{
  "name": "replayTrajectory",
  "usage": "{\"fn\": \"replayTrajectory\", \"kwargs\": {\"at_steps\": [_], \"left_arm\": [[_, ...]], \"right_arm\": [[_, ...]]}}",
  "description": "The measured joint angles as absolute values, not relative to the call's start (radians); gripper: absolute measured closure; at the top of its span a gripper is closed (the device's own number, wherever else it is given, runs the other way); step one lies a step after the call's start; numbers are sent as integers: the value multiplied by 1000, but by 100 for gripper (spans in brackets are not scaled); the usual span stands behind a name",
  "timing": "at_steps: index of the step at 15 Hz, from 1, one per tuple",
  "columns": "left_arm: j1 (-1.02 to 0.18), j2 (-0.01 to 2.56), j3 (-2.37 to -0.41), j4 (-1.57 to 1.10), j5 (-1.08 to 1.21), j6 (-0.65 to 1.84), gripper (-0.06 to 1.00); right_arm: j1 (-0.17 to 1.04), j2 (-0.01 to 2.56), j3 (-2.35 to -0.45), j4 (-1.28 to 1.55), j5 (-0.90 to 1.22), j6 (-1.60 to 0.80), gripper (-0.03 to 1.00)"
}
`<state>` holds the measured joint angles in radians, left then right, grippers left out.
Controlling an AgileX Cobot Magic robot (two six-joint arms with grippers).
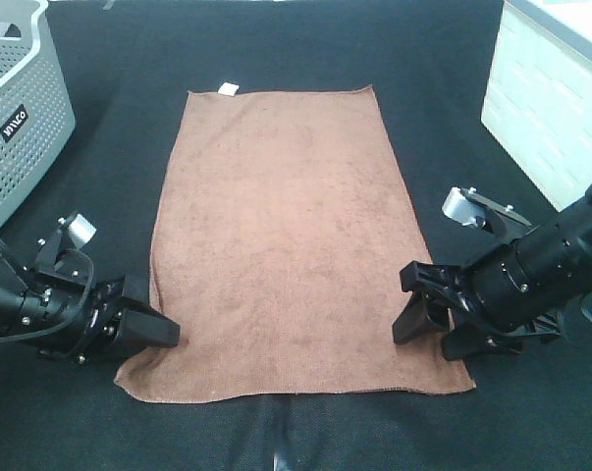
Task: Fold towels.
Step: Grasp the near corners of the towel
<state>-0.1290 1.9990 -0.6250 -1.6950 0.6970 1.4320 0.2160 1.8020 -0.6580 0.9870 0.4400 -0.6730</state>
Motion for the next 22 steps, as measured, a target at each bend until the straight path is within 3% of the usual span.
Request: {"fn": "replayTrajectory", "kwargs": {"at_steps": [3, 22], "left_arm": [[-130, 1999, -625, -1695, 695, 1432, 57], [-130, 1999, -625, -1694, 695, 1432, 58]], "right_arm": [[216, 1785, -658, 908, 436, -588, 28], [219, 1766, -657, 712, 393, -475, 26]]}}
